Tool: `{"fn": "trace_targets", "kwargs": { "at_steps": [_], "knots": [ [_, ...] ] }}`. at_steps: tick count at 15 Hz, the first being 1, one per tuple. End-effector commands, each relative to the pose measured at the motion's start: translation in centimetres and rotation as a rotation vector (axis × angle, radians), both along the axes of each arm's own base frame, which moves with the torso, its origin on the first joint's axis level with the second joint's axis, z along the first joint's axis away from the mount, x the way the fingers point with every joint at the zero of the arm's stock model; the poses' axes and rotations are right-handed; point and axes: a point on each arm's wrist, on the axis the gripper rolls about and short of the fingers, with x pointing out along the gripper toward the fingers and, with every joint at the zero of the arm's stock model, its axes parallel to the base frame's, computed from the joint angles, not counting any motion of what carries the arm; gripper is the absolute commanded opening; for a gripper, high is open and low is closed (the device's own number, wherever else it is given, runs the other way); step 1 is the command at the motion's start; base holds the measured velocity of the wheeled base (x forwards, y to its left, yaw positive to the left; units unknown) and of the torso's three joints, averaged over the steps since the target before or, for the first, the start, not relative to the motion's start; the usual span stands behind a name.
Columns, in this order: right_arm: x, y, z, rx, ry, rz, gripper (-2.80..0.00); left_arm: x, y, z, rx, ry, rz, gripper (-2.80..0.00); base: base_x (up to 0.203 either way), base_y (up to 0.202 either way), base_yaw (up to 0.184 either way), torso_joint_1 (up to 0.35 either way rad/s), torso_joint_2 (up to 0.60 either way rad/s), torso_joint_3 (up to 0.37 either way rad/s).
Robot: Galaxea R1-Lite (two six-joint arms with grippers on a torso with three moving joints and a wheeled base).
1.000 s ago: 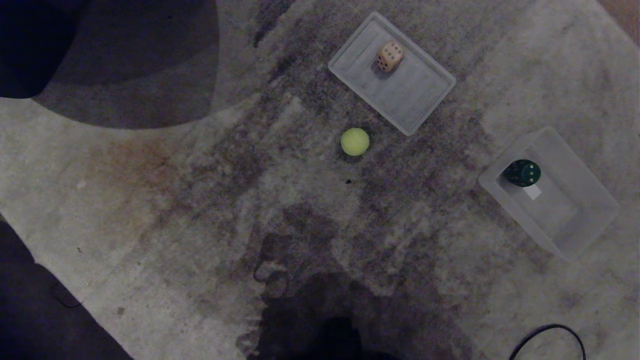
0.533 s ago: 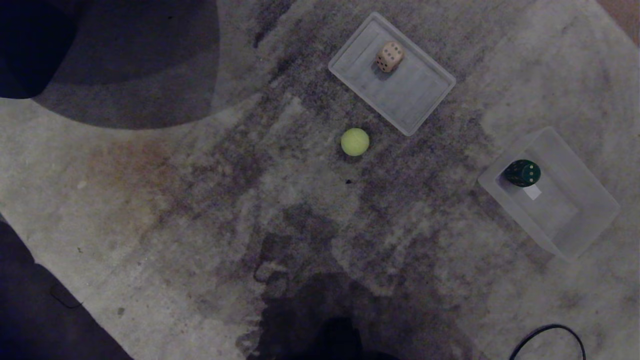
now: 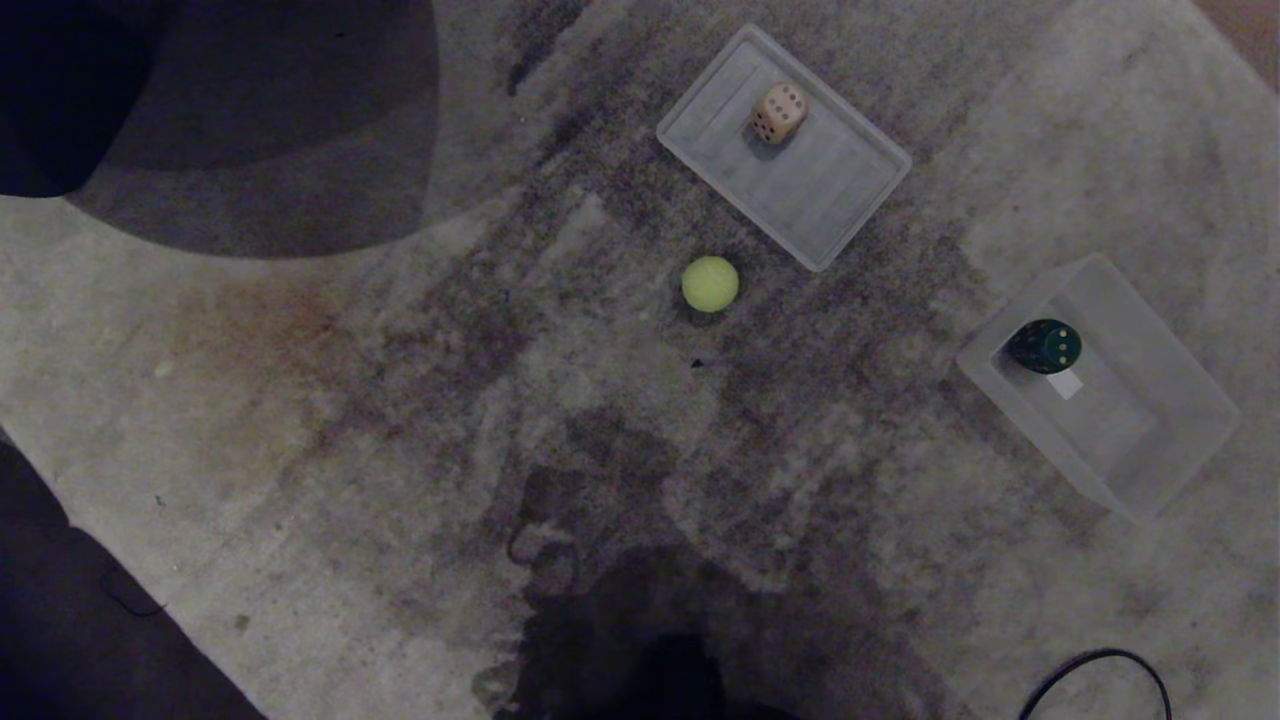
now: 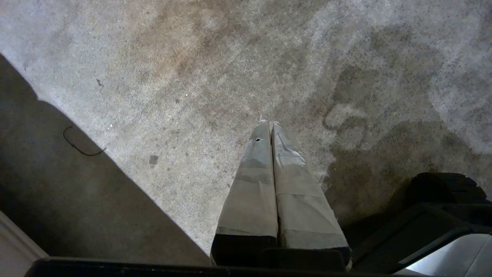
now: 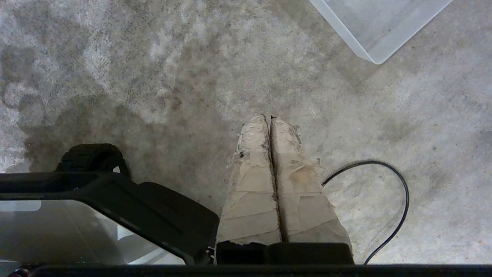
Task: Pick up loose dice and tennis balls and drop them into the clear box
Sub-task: Pick up the ball on the floor
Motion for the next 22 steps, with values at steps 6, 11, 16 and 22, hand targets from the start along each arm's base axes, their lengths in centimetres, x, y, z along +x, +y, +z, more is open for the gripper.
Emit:
{"fn": "trace_targets", "kwargs": {
  "at_steps": [6,11,16,22],
  "knots": [
    [0.02,0.0,-0.01,-0.006,0.005,0.002,-2.8,0.02,0.03,-0.02,-0.02,0.001,0.015,-2.8,0.0,0.0,0.0,0.001,0.0,0.015],
    [0.02,0.0,-0.01,-0.006,0.005,0.002,-2.8,0.02,0.03,-0.04,-0.02,0.002,0.015,-2.8,0.0,0.0,0.0,0.002,0.0,0.182],
    [0.04,0.0,-0.05,-0.008,0.006,0.002,-2.8,0.02,0.03,-0.02,-0.017,0.001,0.013,-2.8,0.0,0.0,0.0,0.004,0.0,0.201],
    [0.03,0.0,-0.04,-0.007,0.006,0.002,-2.8,0.02,0.03,-0.02,-0.018,0.001,0.013,-2.8,0.0,0.0,0.0,0.002,0.0,0.203]
  ]
}}
